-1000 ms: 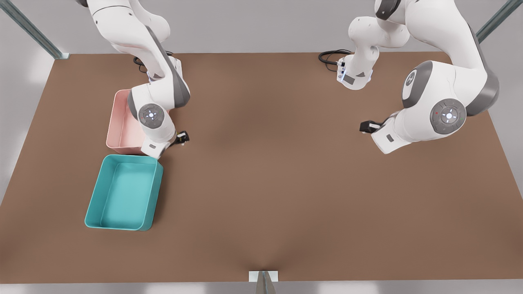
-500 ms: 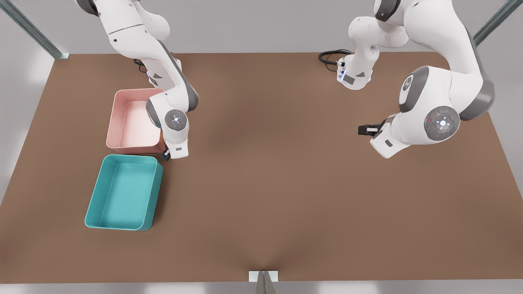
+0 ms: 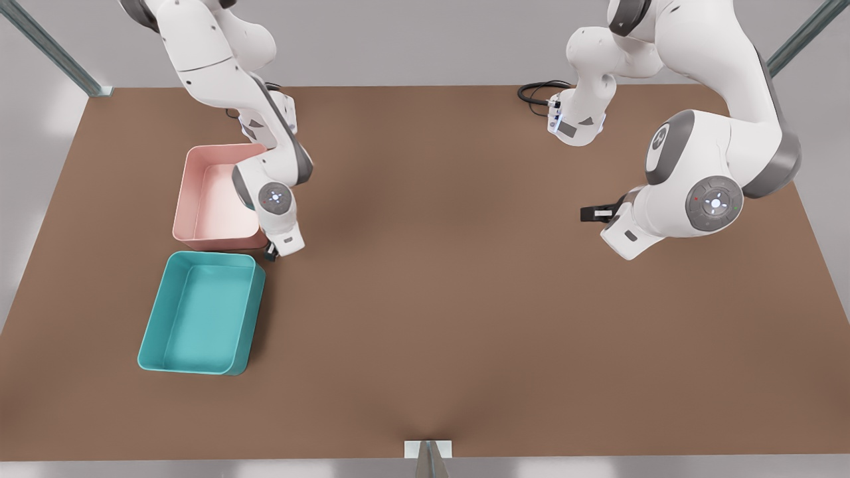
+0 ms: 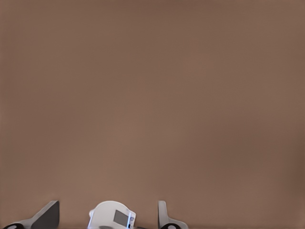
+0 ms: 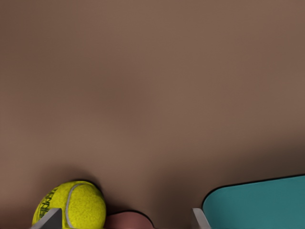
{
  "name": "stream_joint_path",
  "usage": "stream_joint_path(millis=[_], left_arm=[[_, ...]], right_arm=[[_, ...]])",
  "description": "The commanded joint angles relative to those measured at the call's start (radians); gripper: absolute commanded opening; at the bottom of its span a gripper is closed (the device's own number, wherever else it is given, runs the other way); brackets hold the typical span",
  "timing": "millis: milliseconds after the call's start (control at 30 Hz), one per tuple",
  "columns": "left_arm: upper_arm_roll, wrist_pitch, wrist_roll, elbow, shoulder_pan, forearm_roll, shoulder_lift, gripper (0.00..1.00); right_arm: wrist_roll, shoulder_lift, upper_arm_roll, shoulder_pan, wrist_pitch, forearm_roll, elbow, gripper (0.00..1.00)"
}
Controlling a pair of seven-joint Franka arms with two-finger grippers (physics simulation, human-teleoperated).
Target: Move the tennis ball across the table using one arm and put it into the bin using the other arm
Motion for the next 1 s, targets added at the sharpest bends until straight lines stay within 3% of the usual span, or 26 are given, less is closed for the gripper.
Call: stream_joint_path(millis=[0, 967], left_arm=[[0.0, -0.014, -0.047, 0.0, 0.0, -0.002, -0.001, 1.0], [-0.003, -0.015, -0.068, 0.0, -0.011, 0.002, 0.005, 1.0]], right_arm=[[-0.225, 0.001, -0.003, 0.001, 0.06, -0.002, -0.003, 1.0], [-0.219, 0.001, -0.001, -0.002, 0.101, -0.002, -0.125, 1.0]])
